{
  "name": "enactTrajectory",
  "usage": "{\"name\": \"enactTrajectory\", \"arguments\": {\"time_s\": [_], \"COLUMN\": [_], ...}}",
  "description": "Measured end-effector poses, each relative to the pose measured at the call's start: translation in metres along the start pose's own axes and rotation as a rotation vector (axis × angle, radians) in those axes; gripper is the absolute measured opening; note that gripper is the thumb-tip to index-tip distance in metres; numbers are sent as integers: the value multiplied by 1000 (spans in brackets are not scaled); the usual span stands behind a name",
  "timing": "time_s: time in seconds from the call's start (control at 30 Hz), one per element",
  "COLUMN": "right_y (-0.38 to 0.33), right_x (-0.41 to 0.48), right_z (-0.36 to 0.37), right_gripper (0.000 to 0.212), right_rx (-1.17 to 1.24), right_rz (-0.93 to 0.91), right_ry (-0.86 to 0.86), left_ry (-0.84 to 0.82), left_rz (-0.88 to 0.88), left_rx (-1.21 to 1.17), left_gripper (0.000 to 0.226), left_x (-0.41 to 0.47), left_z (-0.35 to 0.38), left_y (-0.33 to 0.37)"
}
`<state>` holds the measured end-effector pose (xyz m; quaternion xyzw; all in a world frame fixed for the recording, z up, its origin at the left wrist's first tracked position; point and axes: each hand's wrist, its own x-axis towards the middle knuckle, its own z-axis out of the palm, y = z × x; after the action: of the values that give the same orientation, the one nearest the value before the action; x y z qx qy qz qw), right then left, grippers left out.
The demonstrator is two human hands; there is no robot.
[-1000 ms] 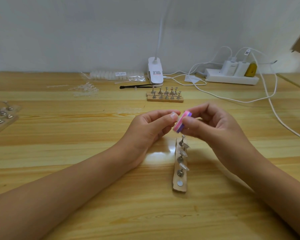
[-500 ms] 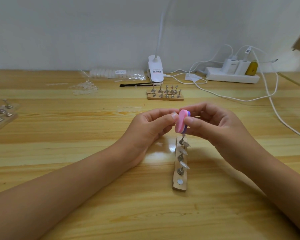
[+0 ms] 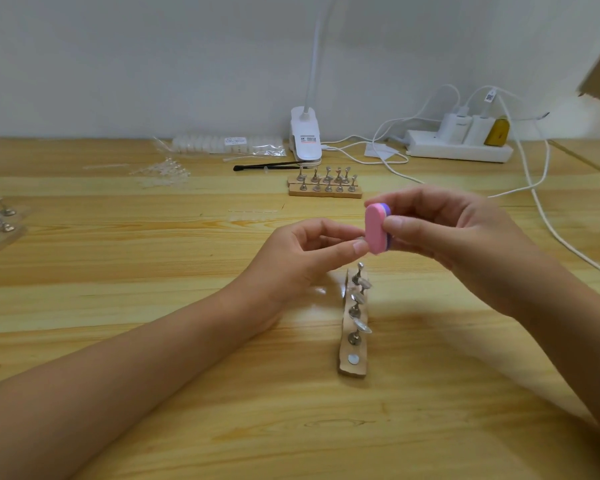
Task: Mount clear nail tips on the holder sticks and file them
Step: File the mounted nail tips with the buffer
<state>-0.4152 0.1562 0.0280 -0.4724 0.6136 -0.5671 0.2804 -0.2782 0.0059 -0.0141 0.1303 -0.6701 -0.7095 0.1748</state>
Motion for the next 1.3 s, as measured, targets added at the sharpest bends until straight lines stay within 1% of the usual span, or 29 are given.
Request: {"name": "enactTrajectory", "arguments": {"time_s": [0.07, 0.17, 0.2, 0.3, 0.43, 0.53, 0.57, 0.67, 0.7, 0.8, 0.9, 1.0, 1.03, 1.1, 1.13, 1.23, 1.3], "right_y": [0, 1, 0, -4, -5, -7, -7, -5, -5, -8, -7, -7, -7, -5, -5, -3, -1], "right_x": [-1, -1, -1, -2, -1, -2, -2, -2, -2, -3, -2, -3, -3, -2, -2, -3, -2], "right_z": [-1, -2, -3, -5, -7, -8, -8, -7, -7, -5, -5, -3, -2, -1, -1, 5, 8], "right_gripper": [26, 28, 28, 27, 29, 24, 24, 25, 26, 26, 28, 28, 29, 34, 35, 31, 30], "right_rx": [-24, 0, -16, -84, -70, -105, -106, -70, -65, -72, -29, -46, -37, 4, 16, 48, 106], "right_rz": [31, 22, 25, 62, 50, 99, 106, 73, 76, 110, 82, 107, 108, 93, 96, 134, 119], "right_ry": [-58, 14, 7, -107, -60, -153, -155, -61, -62, -134, -38, -96, -88, -6, 7, -68, 24], "left_ry": [-13, -31, -33, -48, -56, -42, -40, -56, -58, -53, -57, -41, -36, -28, -19, 12, 19], "left_rz": [7, 23, 26, 40, 49, 42, 38, 43, 47, 50, 42, 27, 17, -2, -12, -35, -39], "left_rx": [-9, -14, -16, -15, 19, 21, 18, 6, 3, -8, -14, -39, -47, -56, -59, -91, -110], "left_gripper": [25, 21, 21, 22, 25, 29, 30, 26, 26, 25, 24, 20, 19, 19, 19, 17, 19], "left_x": [0, 0, -1, -2, -1, -1, -1, -1, -1, -1, 0, 0, 0, 1, 1, 2, 2], "left_z": [0, 1, 1, 1, 1, 1, 1, 2, 2, 2, 2, 1, 1, 1, 1, 0, 0], "left_y": [0, 0, 0, 1, 2, 1, 1, 2, 2, 2, 2, 1, 2, 2, 2, 1, 2]}}
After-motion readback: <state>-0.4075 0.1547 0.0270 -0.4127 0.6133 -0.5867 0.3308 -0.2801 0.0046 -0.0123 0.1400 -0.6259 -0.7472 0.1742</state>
